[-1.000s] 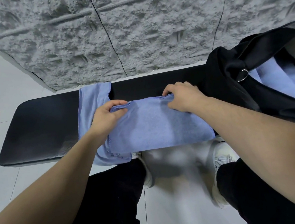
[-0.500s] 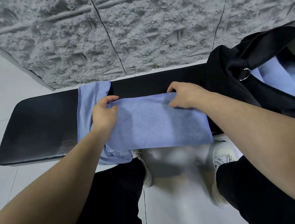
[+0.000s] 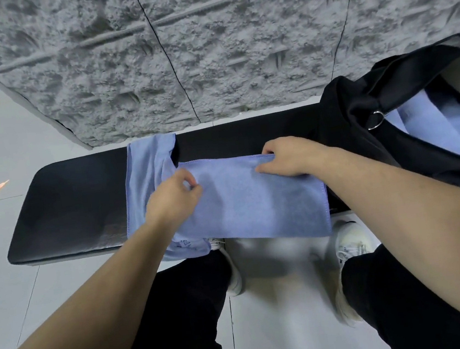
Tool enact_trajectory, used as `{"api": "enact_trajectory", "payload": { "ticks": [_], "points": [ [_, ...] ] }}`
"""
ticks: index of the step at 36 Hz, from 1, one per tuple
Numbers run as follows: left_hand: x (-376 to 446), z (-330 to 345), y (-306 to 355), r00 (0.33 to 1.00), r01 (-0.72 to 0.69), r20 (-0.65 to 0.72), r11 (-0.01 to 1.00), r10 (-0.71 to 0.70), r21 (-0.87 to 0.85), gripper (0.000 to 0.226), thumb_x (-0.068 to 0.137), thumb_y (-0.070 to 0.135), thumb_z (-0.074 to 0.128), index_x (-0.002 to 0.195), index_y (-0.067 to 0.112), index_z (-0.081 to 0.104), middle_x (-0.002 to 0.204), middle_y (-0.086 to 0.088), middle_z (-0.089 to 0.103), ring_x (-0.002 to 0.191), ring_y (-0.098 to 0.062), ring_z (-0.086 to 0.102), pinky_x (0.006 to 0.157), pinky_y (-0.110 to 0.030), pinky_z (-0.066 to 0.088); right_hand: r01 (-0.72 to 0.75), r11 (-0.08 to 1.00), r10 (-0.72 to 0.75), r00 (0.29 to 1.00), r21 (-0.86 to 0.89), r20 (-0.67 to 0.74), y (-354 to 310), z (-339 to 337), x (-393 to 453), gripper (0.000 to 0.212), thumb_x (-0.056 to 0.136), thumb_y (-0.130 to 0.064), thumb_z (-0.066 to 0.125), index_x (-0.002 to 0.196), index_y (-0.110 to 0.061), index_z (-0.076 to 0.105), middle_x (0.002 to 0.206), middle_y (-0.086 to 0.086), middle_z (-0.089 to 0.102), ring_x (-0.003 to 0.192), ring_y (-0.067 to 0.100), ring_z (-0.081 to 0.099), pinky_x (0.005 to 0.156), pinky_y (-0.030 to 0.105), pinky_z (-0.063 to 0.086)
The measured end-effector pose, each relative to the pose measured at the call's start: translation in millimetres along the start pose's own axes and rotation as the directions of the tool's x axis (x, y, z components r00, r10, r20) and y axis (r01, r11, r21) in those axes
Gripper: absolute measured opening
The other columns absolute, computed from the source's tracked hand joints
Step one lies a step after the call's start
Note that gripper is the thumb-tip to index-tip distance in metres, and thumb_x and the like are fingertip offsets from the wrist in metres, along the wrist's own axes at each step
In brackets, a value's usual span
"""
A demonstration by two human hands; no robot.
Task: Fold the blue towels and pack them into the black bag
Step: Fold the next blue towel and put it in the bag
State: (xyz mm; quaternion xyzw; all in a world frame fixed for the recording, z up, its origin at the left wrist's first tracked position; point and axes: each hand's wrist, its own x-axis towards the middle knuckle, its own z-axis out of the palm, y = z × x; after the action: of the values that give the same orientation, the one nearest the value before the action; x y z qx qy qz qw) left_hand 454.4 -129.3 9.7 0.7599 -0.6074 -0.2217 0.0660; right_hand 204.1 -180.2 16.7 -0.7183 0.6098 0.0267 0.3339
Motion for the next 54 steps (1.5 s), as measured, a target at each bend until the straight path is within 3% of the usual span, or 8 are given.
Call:
{"api": "enact_trajectory", "payload": {
  "ticks": [8, 17, 25, 35, 39, 45, 50, 54],
  "points": [
    [-4.8, 10.2, 16.6, 0.979, -0.174, 0.13, 0.98, 0.16, 0.099, 0.038, 0.097, 0.03, 0.051, 0.135, 0.029, 0.052, 0.108, 0.005, 0.057, 0.1, -0.021, 0.06, 0.078, -0.03, 0.043, -0.032, 0.987, 0.036, 0.999, 0.155, -0.019, 11.3, 4.2, 7.5, 0.02, 0.093, -0.035, 0.054, 0.082, -0.019, 0.057, 0.084, -0.002, 0.059, 0.075, 0.018, 0.054, 0.063, 0.031, 0.04],
    [17.7, 35.6, 42.1, 0.975, -0.215, 0.115, 0.927, 0.188, 0.307, 0.057, 0.101, 0.055, 0.03, 0.154, 0.033, 0.028, 0.164, 0.001, 0.017, 0.15, -0.022, 0.018, 0.119, -0.041, 0.021, -0.101, 0.911, 0.16, 0.98, 0.4, -0.117, 32.7, -1.2, 12.7, 0.026, 0.093, -0.037, 0.06, 0.091, -0.012, 0.063, 0.084, 0.003, 0.059, 0.072, 0.016, 0.053, 0.06, 0.029, 0.038],
    [56.4, 53.1, 51.9, 0.964, -0.259, 0.153, 0.891, 0.216, 0.373, 0.065, 0.099, 0.063, 0.014, 0.156, 0.037, -0.002, 0.165, 0.002, -0.013, 0.152, -0.018, -0.012, 0.122, -0.048, -0.005, -0.126, 0.929, 0.133, 0.991, 0.348, 0.003, 26.9, -6.4, 6.1, 0.023, 0.085, -0.041, 0.062, 0.092, -0.019, 0.063, 0.093, -0.001, 0.067, 0.085, 0.015, 0.065, 0.071, 0.029, 0.048],
    [109.3, 39.7, 64.8, 0.925, -0.371, 0.176, 0.901, 0.337, 0.226, 0.055, 0.098, 0.047, 0.042, 0.149, 0.035, 0.024, 0.166, 0.003, -0.001, 0.152, -0.018, -0.004, 0.121, -0.051, -0.004, -0.091, 0.929, 0.059, 0.993, 0.36, 0.099, 32.8, -5.7, 5.1, 0.023, 0.084, -0.028, 0.065, 0.106, -0.02, 0.066, 0.104, -0.003, 0.07, 0.096, 0.015, 0.067, 0.083, 0.03, 0.054],
    [120.1, 38.7, 76.3, 0.935, -0.347, 0.16, 0.908, 0.316, 0.236, 0.063, 0.099, 0.038, 0.036, 0.155, 0.033, 0.009, 0.165, 0.002, 0.011, 0.152, -0.019, 0.0, 0.121, -0.052, -0.004, -0.177, 0.886, 0.075, 0.967, 0.429, 0.245, 28.6, -1.3, 2.6, 0.02, 0.089, -0.026, 0.063, 0.104, -0.014, 0.066, 0.086, 0.007, 0.072, 0.071, 0.024, 0.071, 0.058, 0.034, 0.06],
    [134.9, 41.5, 85.3, 0.93, -0.362, 0.164, 0.893, 0.328, 0.266, 0.055, 0.099, 0.035, 0.032, 0.153, 0.031, 0.023, 0.162, 0.003, 0.019, 0.151, -0.016, 0.006, 0.12, -0.056, -0.003, -0.218, 0.857, 0.069, 0.946, 0.466, 0.316, 28.1, -3.3, -0.2, 0.019, 0.093, -0.024, 0.048, 0.108, -0.017, 0.057, 0.079, 0.01, 0.073, 0.062, 0.021, 0.071, 0.057, 0.033, 0.06],
    [121.0, 40.4, 84.5, 0.93, -0.354, -0.059, 0.928, 0.362, 0.119, 0.045, 0.095, 0.029, 0.047, 0.139, 0.027, 0.047, 0.151, 0.004, 0.033, 0.145, -0.015, 0.02, 0.119, -0.054, 0.002, -0.233, 0.832, 0.061, 0.94, 0.504, 0.334, 27.9, -1.4, -2.9, 0.022, 0.096, -0.013, 0.039, 0.112, -0.011, 0.055, 0.082, 0.013, 0.072, 0.062, 0.02, 0.069, 0.056, 0.031, 0.06],
    [97.7, 39.6, 74.1, 0.976, -0.143, -0.178, 0.987, 0.129, -0.069, 0.038, 0.095, 0.033, 0.051, 0.132, 0.027, 0.052, 0.154, 0.003, 0.029, 0.146, -0.018, 0.017, 0.119, -0.05, 0.006, -0.229, 0.827, 0.071, 0.949, 0.514, 0.309, 25.3, -1.4, -6.4, 0.016, 0.097, -0.01, 0.038, 0.106, -0.013, 0.051, 0.086, 0.014, 0.071, 0.059, 0.018, 0.068, 0.055, 0.03, 0.059]
  ]
}}
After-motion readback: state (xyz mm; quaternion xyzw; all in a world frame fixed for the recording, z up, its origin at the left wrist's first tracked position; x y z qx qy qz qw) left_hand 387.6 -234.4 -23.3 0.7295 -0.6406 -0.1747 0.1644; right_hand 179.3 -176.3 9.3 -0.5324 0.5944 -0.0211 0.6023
